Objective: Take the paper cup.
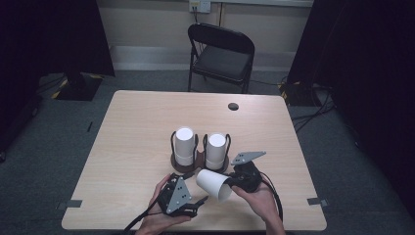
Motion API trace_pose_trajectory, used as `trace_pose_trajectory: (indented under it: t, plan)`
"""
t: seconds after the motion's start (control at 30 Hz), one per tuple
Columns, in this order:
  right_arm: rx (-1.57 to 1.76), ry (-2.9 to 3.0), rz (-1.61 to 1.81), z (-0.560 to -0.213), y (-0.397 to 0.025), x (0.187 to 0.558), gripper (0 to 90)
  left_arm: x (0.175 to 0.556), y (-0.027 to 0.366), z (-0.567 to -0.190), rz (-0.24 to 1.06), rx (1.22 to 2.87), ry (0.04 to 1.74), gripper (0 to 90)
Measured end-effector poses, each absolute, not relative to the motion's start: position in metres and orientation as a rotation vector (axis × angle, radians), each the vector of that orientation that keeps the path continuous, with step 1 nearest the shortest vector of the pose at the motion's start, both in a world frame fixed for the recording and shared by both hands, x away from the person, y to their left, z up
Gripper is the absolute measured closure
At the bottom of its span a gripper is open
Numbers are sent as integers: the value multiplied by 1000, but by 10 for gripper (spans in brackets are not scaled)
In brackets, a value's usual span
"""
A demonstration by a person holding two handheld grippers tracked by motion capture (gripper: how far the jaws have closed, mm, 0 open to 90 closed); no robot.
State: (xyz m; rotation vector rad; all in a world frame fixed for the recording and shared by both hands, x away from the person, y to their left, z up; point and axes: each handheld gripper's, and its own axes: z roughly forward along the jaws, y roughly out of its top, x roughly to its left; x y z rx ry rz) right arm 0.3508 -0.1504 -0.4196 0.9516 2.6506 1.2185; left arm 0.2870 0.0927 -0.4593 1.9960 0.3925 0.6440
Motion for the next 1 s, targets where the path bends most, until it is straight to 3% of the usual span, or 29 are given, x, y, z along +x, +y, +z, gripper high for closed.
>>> trace_pose_trajectory:
  t: [0.63, 1.0]
  plan:
    - [1016, 2873, 1061, -426, -134, 375, 880, 287, 66, -461, 763, 2136, 243, 163]
    - [1037, 2936, 1022, -425, -122, 378, 880, 285, 51, -462, 821, 2138, 231, 158]
